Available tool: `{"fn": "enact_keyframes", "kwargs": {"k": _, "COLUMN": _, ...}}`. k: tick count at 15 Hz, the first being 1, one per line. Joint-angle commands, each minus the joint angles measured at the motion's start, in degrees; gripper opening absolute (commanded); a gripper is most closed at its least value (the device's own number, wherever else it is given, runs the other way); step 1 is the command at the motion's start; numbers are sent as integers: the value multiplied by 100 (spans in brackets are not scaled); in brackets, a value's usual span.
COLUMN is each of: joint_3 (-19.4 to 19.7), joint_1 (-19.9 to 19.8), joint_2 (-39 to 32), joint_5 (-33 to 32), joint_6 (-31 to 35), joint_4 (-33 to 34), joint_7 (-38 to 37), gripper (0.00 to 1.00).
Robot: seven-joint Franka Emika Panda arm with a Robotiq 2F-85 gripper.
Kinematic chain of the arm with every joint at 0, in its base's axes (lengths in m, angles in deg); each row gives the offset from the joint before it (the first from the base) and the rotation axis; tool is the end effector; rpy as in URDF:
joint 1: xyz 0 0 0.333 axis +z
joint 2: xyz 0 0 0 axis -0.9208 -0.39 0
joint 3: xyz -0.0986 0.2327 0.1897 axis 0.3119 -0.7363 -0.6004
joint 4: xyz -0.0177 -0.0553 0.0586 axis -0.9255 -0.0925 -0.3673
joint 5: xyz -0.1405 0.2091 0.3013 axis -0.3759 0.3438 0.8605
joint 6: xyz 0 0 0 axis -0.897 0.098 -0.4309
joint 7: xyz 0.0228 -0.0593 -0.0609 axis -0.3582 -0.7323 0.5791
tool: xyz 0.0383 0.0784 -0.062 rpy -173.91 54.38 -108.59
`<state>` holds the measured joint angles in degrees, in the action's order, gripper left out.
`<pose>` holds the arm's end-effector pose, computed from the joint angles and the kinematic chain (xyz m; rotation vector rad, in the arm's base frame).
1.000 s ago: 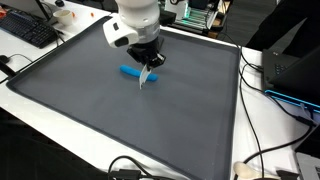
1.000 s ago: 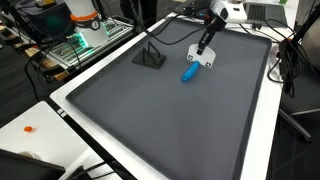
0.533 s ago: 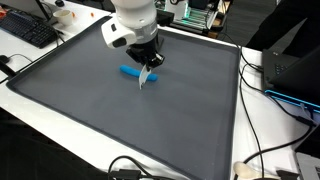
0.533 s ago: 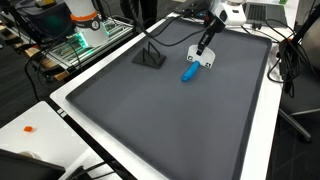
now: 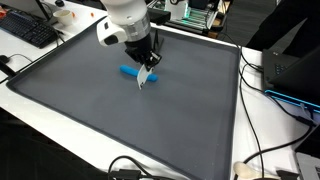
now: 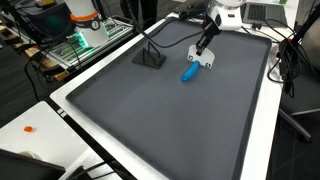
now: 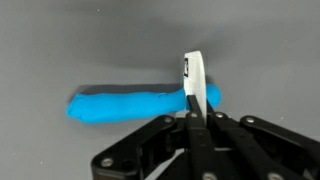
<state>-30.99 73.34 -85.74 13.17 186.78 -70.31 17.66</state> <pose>0.6418 0.1102 0.2469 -3.1028 0.0330 0.3150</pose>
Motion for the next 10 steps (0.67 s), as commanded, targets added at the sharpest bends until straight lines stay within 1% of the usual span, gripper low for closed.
{"fn": "enact_keyframes", "kwargs": {"k": 1, "joint_3": 19, "joint_1": -113, "joint_2": -11, "joint_5": 327, "joint_6": 397, "joint_4": -359, "joint_7": -8, "gripper": 1}}
{"fn": "enact_keyframes", "kwargs": {"k": 7, "joint_3": -63, "joint_1": -123, "joint_2": 176, "joint_5": 501, "joint_6": 466, "joint_4": -527, "joint_7": 78, "gripper": 1}}
{"fn": "enact_keyframes", "kwargs": {"k": 10, "joint_3": -26, "joint_1": -93, "joint_2": 274, "joint_5": 431, "joint_6": 488, "joint_4": -594, "joint_7": 38, "gripper": 1}}
